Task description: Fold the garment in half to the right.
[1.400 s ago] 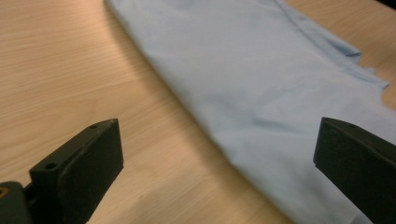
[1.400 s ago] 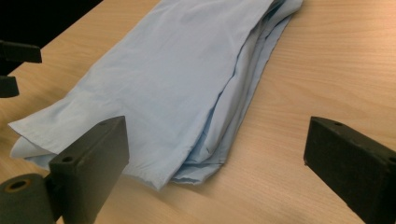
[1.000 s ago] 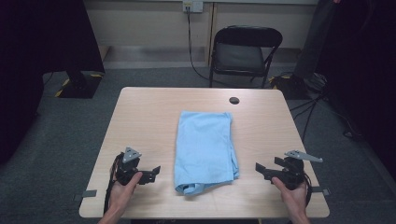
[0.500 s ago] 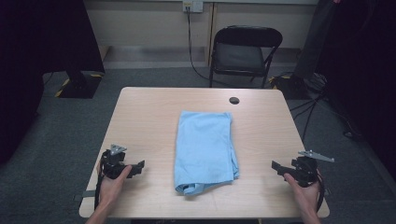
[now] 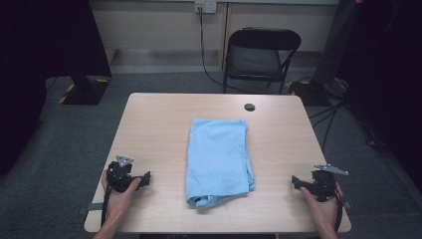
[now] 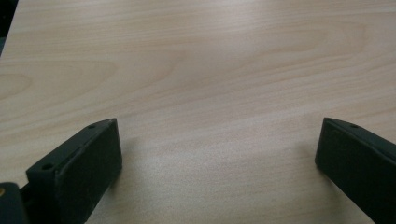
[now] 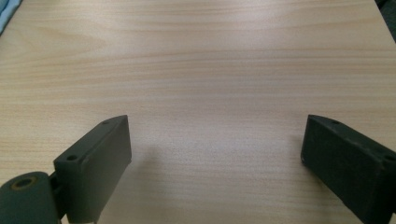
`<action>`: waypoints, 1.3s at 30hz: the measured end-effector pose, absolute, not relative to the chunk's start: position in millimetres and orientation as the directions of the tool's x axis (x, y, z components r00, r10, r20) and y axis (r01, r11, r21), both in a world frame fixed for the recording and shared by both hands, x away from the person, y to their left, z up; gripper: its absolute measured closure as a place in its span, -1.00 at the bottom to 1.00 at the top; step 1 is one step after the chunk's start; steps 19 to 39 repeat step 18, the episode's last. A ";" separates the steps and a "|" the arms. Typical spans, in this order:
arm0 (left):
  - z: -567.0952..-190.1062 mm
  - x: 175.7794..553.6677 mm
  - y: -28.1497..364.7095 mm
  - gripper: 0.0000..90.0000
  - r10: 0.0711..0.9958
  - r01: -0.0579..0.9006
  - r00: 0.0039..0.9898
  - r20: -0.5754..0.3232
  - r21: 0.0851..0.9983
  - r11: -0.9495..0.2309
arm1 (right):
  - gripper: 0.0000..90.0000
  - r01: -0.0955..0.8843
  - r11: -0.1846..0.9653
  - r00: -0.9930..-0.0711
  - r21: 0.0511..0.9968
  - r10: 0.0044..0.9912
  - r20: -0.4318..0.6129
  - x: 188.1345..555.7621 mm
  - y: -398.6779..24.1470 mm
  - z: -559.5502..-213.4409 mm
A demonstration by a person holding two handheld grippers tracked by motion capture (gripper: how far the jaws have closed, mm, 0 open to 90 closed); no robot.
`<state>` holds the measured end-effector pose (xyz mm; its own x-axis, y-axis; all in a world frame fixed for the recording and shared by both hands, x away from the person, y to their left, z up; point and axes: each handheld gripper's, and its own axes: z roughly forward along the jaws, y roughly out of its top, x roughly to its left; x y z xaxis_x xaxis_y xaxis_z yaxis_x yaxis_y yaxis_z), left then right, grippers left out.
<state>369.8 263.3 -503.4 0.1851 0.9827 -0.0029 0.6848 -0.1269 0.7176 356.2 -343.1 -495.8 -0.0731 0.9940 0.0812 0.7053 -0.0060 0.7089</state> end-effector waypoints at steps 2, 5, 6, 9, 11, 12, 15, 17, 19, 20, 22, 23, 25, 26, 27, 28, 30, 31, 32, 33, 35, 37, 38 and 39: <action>-503.3 369.2 261.8 -1.00 0.985 0.687 0.175 -0.002 0.717 -0.120 | -0.84 0.696 0.021 -0.066 0.718 0.997 0.035 356.3 -340.5 -498.4; -503.4 369.1 261.0 -1.00 0.986 0.688 0.169 -0.002 0.717 -0.116 | -0.87 0.683 0.039 -0.055 0.729 0.998 -0.002 356.3 -338.0 -501.5; -503.4 369.1 260.6 -1.00 0.986 0.688 0.166 -0.002 0.717 -0.114 | -0.87 0.683 0.037 -0.052 0.729 0.999 -0.001 356.5 -338.0 -501.5; -503.3 369.1 259.1 -1.00 0.988 0.690 0.155 -0.002 0.716 -0.107 | -0.87 0.684 0.024 -0.034 0.729 0.999 -0.001 356.7 -336.9 -501.6; -503.4 369.1 258.5 -1.00 0.989 0.690 0.151 -0.003 0.716 -0.103 | -0.89 0.685 0.011 -0.014 0.729 1.000 -0.001 356.2 -333.6 -501.6; -503.3 369.1 258.4 -1.00 0.989 0.691 0.149 -0.003 0.716 -0.102 | -0.89 0.685 0.011 -0.016 0.728 1.000 -0.001 356.4 -332.9 -501.7; -503.3 369.0 258.4 -1.00 0.989 0.691 0.149 -0.004 0.716 -0.101 | -1.00 0.692 0.017 -0.024 0.722 1.000 -0.001 357.3 -332.7 -502.0; -503.3 368.8 258.2 -1.00 0.989 0.691 0.148 -0.004 0.716 -0.101 | -1.00 0.698 0.023 -0.031 0.716 1.000 -0.003 358.1 -332.2 -502.3; -503.3 368.8 258.2 -1.00 0.989 0.691 0.148 -0.004 0.716 -0.101 | -1.00 0.698 0.023 -0.031 0.716 1.000 -0.003 358.1 -332.2 -502.3; -503.3 368.8 258.2 -1.00 0.989 0.691 0.148 -0.004 0.716 -0.101 | -1.00 0.698 0.023 -0.031 0.716 1.000 -0.003 358.1 -332.2 -502.3; -503.3 368.8 258.2 -1.00 0.989 0.691 0.148 -0.004 0.716 -0.101 | -1.00 0.698 0.023 -0.031 0.716 1.000 -0.003 358.1 -332.2 -502.3; -503.3 368.8 258.2 -1.00 0.989 0.691 0.148 -0.004 0.716 -0.101 | -1.00 0.698 0.023 -0.031 0.716 1.000 -0.003 358.1 -332.2 -502.3; -503.3 368.8 258.2 -1.00 0.989 0.691 0.148 -0.004 0.716 -0.101 | -1.00 0.698 0.023 -0.031 0.716 1.000 -0.003 358.1 -332.2 -502.3; -503.3 368.8 258.2 -1.00 0.989 0.691 0.148 -0.004 0.716 -0.101 | -1.00 0.698 0.023 -0.031 0.716 1.000 -0.003 358.1 -332.2 -502.3; -503.3 368.8 258.2 -1.00 0.989 0.691 0.148 -0.004 0.716 -0.101 | -1.00 0.698 0.023 -0.031 0.716 1.000 -0.003 358.1 -332.2 -502.3; -503.3 368.8 258.2 -1.00 0.989 0.691 0.148 -0.004 0.716 -0.101 | -1.00 0.698 0.023 -0.031 0.716 1.000 -0.003 358.1 -332.2 -502.3; -503.3 368.8 258.2 -1.00 0.989 0.691 0.148 -0.004 0.716 -0.101 | -1.00 0.698 0.023 -0.031 0.716 1.000 -0.003 358.1 -332.2 -502.3; -503.3 368.8 258.2 -1.00 0.989 0.691 0.148 -0.004 0.716 -0.101 | -1.00 0.698 0.023 -0.031 0.716 1.000 -0.003 358.1 -332.2 -502.3; -503.3 368.8 258.2 -1.00 0.989 0.691 0.148 -0.004 0.716 -0.101 | -1.00 0.698 0.023 -0.031 0.716 1.000 -0.003 358.1 -332.2 -502.3; -503.3 368.8 258.2 -1.00 0.989 0.691 0.148 -0.004 0.716 -0.101 | -1.00 0.698 0.023 -0.031 0.716 1.000 -0.003 358.1 -332.2 -502.3; -503.3 368.8 258.2 -1.00 0.989 0.691 0.148 -0.004 0.716 -0.101 | -1.00 0.698 0.023 -0.031 0.716 1.000 -0.003 358.1 -332.2 -502.3; -503.3 368.8 258.2 -1.00 0.989 0.691 0.148 -0.004 0.716 -0.101 | -1.00 0.698 0.023 -0.031 0.716 1.000 -0.003 358.1 -332.2 -502.3; -503.3 368.8 258.2 -1.00 0.989 0.691 0.148 -0.004 0.716 -0.101 | -1.00 0.698 0.023 -0.031 0.716 1.000 -0.003 358.1 -332.2 -502.3; -503.3 368.8 258.2 -1.00 0.989 0.691 0.148 -0.004 0.716 -0.101 | -1.00 0.698 0.023 -0.031 0.716 1.000 -0.003 358.1 -332.2 -502.3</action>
